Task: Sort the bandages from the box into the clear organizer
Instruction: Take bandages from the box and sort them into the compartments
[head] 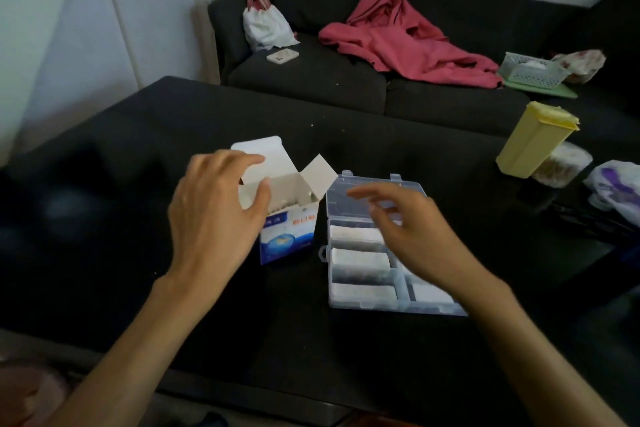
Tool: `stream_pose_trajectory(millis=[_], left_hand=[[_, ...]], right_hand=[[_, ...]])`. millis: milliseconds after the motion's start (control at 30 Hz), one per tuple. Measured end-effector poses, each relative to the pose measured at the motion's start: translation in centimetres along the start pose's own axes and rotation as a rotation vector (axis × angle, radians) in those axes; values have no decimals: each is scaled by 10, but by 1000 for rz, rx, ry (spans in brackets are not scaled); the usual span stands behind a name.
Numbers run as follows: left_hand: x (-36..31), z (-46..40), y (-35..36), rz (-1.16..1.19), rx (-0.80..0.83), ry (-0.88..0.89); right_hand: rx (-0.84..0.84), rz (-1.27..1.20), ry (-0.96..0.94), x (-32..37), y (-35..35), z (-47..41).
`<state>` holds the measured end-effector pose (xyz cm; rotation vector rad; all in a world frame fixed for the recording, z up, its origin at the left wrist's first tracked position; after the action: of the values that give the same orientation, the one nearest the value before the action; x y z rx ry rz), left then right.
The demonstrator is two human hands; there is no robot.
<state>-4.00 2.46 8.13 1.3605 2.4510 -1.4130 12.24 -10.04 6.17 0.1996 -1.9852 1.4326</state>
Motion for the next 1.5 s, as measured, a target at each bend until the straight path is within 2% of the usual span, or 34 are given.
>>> stream_pose_trajectory(millis=[67,167,233,267,300,367,467,567,667,767,900,1133,1367,1500], left_hand=[[28,-1,23,28,145,-134],[65,10,51,469,325,-565],[75,22,65,731,408,-817],[73,26,71,815,458,-870],[70,27,74,856,507,-870],[60,26,71,821,543,-758],[47,17,51,532,451,-469],[35,15,37,400,370,-355],[35,15,32,362,311,-365],[40,15,31,336,261,-376],[46,14,33,313,235,-391],[46,13,38,345,238,-405],[46,14,41,396,253,-401],[47,11,40,377,225,-382]], right_hand=[[17,106,-93,21,15,-11],[184,356,-216,37,52,-18],[245,376,-211,36,66,-15],[234,343,-187,32,67,-11],[210,309,-167,30,66,-7],[150,320,-172,29,60,4],[76,443,-314,39,52,13],[153,369,-298,48,51,4],[222,319,-228,56,56,-22],[331,475,-204,55,77,-45],[348,615,-247,58,92,-56],[455,600,-223,44,113,-62],[400,590,-224,46,108,-53],[359,423,-224,55,98,-57]])
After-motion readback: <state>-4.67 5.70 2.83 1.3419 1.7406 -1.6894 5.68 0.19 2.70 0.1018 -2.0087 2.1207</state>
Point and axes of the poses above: each hand's wrist, its own z-axis away from the middle knuckle, its own y-axis out of the palm, x = y × z, the point moved 10 cm from there along -z, towards the middle knuckle, and after that the axes turned 1 degree about -y, right-handed, at the moved point
